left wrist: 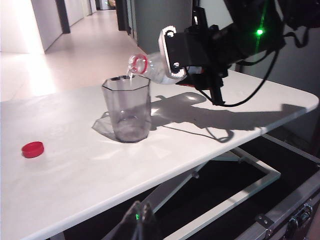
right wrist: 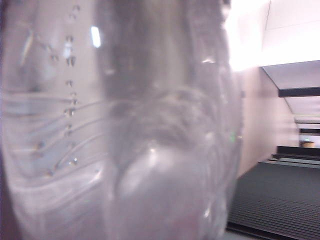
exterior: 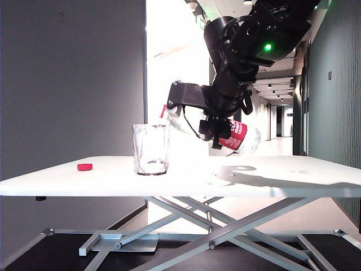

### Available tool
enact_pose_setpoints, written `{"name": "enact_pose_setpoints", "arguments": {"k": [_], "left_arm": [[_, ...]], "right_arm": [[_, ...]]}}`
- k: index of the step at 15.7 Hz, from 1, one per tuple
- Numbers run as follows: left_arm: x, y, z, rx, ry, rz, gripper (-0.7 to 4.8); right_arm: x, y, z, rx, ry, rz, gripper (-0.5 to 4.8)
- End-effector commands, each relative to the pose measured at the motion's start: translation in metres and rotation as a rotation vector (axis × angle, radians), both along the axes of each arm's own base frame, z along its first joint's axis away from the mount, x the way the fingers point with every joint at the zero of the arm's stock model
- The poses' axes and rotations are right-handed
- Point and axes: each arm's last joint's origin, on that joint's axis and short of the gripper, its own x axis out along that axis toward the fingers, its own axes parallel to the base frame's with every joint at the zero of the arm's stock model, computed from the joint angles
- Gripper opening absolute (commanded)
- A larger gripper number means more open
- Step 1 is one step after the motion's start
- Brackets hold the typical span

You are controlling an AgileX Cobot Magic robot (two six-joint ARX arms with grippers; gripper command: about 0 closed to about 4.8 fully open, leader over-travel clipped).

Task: Pick up the mineral water bottle on the table and pour water into the mug until it's half full.

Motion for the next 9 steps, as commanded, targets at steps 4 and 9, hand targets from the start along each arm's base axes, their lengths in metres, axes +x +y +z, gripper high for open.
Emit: {"name": "enact_pose_setpoints", "arguments": {"k": [4, 9], "left_arm": [[-0.0002, 0.0, 0.0017, 0.001, -0.014, -0.003, -0.04], [-0.0002, 0.0, 0.0007, 0.0, -0.002, -0.003, -0.04]], "right_arm": [[0.0026, -0.001, 0.0175, -0.076, -0.113, -0.03, 2.09], [0.0044, -0.001, 0.0231, -0.127, -0.15, -0.042, 2.09]]}}
